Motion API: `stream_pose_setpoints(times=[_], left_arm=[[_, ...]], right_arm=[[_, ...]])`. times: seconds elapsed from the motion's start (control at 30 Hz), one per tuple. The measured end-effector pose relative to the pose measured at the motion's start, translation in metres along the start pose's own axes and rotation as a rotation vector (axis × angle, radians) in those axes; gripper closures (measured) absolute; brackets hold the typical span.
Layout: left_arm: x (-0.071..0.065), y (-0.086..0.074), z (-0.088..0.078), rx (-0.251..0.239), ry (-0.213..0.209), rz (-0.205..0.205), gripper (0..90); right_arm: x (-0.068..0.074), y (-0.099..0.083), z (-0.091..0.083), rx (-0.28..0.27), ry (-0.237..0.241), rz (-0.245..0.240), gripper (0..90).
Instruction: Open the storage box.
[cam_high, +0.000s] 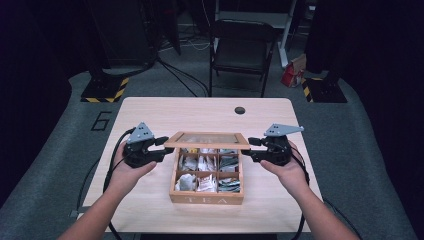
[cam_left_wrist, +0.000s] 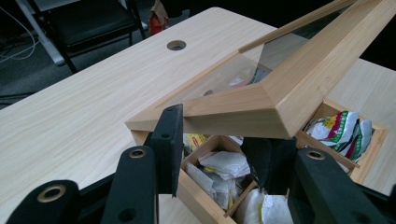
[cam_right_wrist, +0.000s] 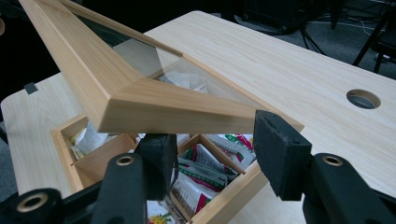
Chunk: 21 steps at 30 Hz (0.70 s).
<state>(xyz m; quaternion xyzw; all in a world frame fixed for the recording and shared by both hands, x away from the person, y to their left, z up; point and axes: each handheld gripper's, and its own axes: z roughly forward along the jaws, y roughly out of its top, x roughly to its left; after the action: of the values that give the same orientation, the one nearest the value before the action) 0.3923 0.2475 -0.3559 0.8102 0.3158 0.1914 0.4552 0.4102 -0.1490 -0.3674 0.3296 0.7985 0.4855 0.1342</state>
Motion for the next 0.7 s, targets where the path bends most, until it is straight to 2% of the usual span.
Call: stream_pose_setpoints(times=[0.37, 0.7], left_arm=[[0.002, 0.004, 0.001, 0.0, 0.002, 0.001, 58.6], [0.004, 0.002, 0.003, -0.009, -0.003, 0.002, 58.2]], right_arm=[[0.0, 0.005, 0.011, 0.009, -0.027, -0.041, 51.4], [-0.001, 0.007, 0.011, 0.024, -0.031, -0.032, 52.7]])
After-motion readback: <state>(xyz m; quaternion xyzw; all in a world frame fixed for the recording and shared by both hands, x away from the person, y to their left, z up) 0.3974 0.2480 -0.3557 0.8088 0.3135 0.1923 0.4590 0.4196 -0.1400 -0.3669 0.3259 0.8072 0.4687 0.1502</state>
